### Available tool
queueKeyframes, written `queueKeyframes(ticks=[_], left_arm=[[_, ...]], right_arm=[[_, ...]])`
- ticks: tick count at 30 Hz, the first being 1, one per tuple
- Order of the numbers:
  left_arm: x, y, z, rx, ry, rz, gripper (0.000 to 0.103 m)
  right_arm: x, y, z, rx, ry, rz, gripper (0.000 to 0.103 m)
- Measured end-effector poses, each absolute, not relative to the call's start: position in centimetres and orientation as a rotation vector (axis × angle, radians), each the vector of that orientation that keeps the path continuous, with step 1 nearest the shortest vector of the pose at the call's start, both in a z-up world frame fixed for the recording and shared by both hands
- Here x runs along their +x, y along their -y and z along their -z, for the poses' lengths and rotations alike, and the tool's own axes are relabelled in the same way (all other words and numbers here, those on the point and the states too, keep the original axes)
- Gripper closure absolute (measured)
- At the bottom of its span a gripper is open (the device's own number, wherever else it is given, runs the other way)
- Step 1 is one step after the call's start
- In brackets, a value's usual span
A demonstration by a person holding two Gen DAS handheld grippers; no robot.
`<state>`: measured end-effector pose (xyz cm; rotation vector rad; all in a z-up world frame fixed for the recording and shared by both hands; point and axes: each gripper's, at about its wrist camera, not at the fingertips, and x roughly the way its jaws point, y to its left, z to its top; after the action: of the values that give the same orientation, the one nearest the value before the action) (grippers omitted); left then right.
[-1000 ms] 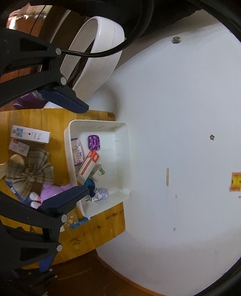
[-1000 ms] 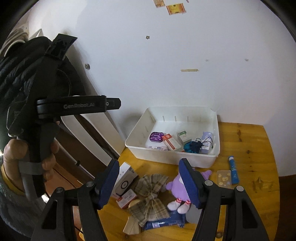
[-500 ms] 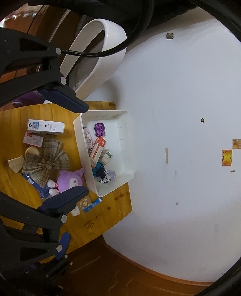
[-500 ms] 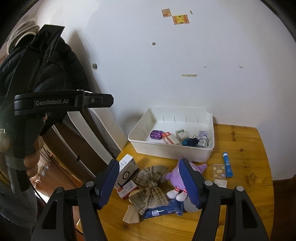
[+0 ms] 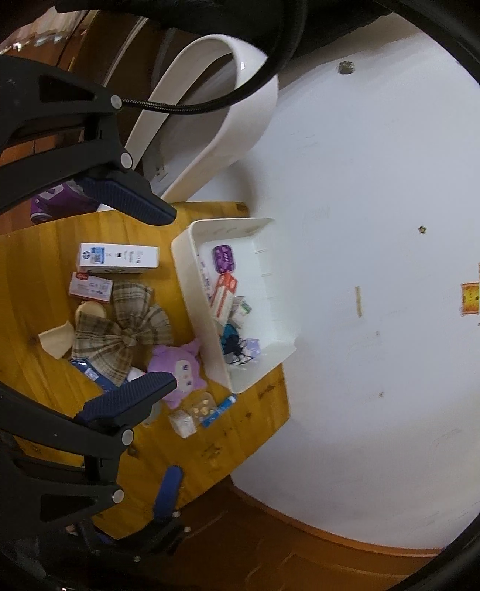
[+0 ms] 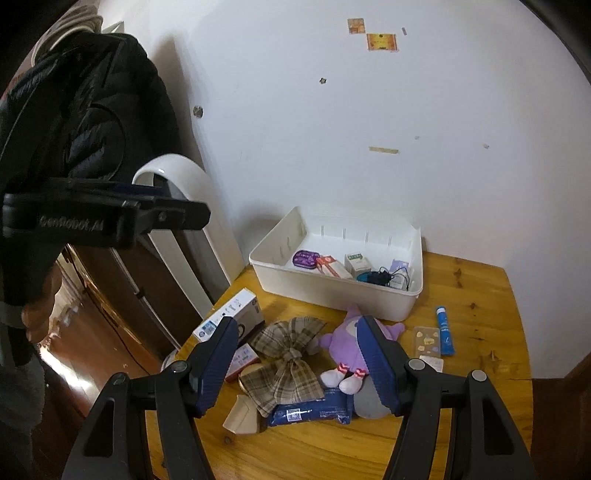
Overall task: Organize objects
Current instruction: 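Withdraw both grippers from the tray toward the HP box and plaid bow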
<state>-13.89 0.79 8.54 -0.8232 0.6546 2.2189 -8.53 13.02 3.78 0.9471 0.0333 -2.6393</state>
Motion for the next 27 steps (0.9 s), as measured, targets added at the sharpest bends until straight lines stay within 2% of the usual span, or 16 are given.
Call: queueKeyframes(ticks=[11,27], left_arm=[[-15.8,0.2,-4.0,-0.901,-0.704,-2.221,0.019],[-21.5,1.0,4.0,-1.169,-0.751,-2.200,0.019]], right_arm=[[-9.8,-12.8,-1.2,1.008,-0.090,2.632,0.035],[-12.8,-11.2,4.7,1.144,-0.160,2.529,0.035]])
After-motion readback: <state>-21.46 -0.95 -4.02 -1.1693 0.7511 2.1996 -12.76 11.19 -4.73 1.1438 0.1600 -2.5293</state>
